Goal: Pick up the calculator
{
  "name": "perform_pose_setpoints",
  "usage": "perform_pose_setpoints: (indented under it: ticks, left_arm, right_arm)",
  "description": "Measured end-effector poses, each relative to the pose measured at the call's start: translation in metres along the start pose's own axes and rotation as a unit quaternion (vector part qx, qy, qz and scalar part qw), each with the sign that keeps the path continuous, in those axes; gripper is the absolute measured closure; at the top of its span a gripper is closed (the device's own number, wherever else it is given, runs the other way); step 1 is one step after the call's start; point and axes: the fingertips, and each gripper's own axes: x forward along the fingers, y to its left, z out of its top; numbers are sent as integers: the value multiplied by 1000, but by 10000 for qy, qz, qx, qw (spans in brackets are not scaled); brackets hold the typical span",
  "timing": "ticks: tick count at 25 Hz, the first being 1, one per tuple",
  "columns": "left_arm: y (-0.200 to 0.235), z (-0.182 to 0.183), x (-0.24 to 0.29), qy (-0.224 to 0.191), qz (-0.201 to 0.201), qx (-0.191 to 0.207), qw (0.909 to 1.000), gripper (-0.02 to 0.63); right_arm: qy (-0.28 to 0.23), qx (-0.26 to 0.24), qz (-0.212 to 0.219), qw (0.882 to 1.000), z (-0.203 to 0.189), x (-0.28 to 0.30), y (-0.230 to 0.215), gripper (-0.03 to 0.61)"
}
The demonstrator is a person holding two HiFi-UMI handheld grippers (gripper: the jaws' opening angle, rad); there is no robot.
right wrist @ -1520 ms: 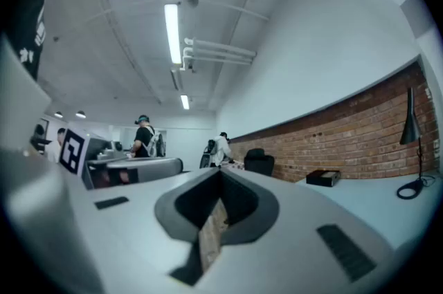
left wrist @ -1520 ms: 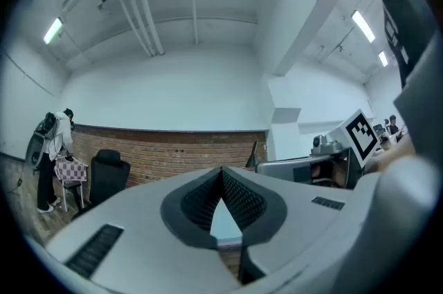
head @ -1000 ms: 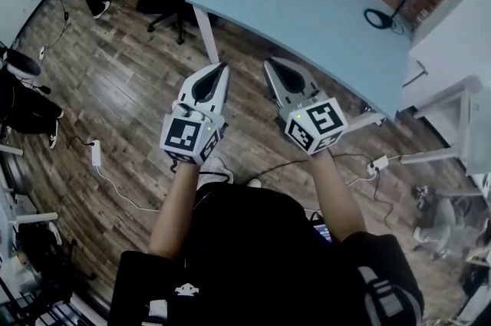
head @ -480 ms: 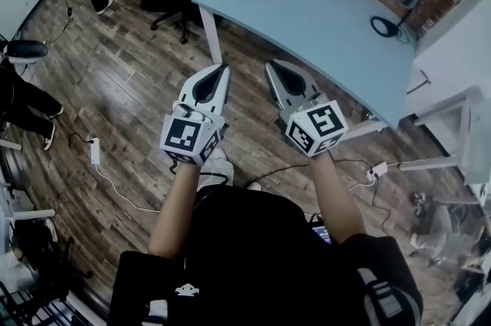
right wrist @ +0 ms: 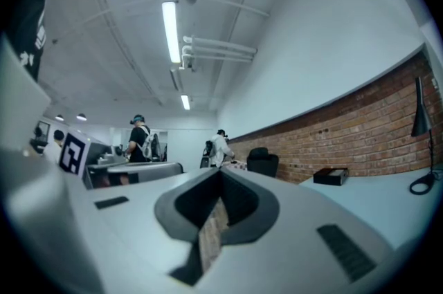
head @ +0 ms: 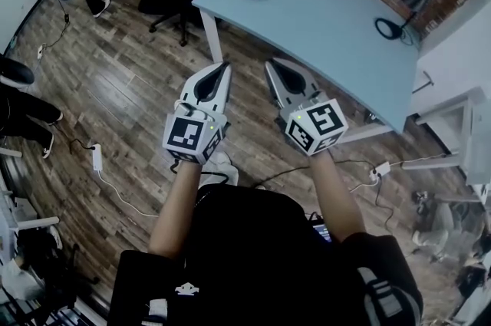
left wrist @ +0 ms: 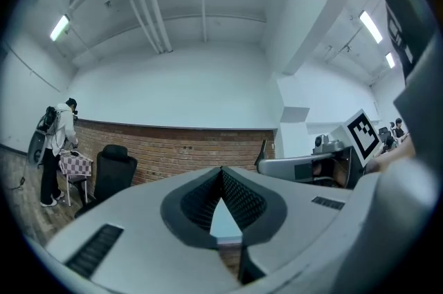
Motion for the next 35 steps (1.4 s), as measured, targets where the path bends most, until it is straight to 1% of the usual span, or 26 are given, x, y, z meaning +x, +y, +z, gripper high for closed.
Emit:
perform_pose_setpoints:
  ticks: [6,10,13,20,24,28,35]
  left_arm:
    - [30,-7,18,-4,-101,-25,9999,611]
    - [47,-5,30,-14,-188,-116,9998,611]
    - [64,-11,37,32,-190,-106,9998,611]
    - [93,-11,50,-17,-395,-77,9992,611]
    - [102,-9,58,-42,-508,-185,9985,611]
    - [112,-9,63,-85,-616,-208,9978,611]
    - [126,-14,69,-75,-719,-278,9970,611]
  right_arm:
    - [19,17,-110,9999,-4,32,-10,575]
    - [30,-1,-154,9999,-5,54,-14,575]
    - [47,-35,-183,9998,-6,71,-17,575]
    - [41,-94,-349,9993,-1,103,-22,575]
    - [69,-127,-451,9989,0,113,-25,575]
    - [49,-170,-559,9983,2,124,-28,575]
    - [106,-166,-622,9979,-3,139,-30,575]
